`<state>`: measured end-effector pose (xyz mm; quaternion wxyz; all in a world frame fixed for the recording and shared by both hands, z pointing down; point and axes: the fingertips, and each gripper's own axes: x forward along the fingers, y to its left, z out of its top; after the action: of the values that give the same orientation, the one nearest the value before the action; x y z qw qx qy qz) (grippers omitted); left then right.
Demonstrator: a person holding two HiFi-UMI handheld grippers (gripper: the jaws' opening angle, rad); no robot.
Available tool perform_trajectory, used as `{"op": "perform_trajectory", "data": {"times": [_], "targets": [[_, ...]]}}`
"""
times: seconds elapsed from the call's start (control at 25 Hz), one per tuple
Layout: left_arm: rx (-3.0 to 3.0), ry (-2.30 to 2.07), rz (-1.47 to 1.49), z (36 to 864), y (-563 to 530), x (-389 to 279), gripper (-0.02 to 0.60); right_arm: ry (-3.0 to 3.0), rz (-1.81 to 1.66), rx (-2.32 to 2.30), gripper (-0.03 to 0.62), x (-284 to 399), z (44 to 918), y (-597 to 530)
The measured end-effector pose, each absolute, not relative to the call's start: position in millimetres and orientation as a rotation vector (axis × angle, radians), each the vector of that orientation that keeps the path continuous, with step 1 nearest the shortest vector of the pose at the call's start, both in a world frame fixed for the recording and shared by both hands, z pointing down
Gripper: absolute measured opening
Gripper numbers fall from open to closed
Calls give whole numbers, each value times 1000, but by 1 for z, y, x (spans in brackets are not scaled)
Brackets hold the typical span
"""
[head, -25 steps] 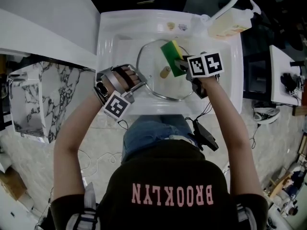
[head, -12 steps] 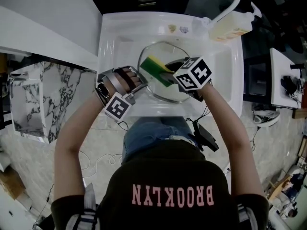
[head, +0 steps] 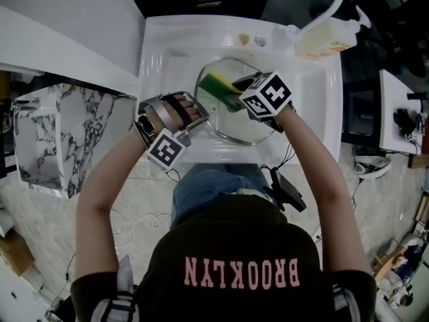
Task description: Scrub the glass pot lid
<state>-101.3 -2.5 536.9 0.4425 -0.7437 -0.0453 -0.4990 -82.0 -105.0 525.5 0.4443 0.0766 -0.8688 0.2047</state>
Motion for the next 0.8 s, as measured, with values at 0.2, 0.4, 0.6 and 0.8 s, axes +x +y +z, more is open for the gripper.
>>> {"op": "perform_trajectory", "data": {"times": [0.2, 0.4, 0.6, 0.8], "targets": [[-1927, -119, -1242, 536, 5, -99, 44, -2135, 546, 266, 104, -80, 536, -122], [-1865, -114, -1238, 538, 0, -102, 44, -2100, 597, 372, 104, -78, 545, -141], [-1811, -104, -1233, 536, -7, -103, 44, -2032, 645, 456, 103, -72, 560, -152], [-1758, -99, -1234, 537, -11, -103, 44, -2077, 699, 465, 104, -74, 559, -154]]}}
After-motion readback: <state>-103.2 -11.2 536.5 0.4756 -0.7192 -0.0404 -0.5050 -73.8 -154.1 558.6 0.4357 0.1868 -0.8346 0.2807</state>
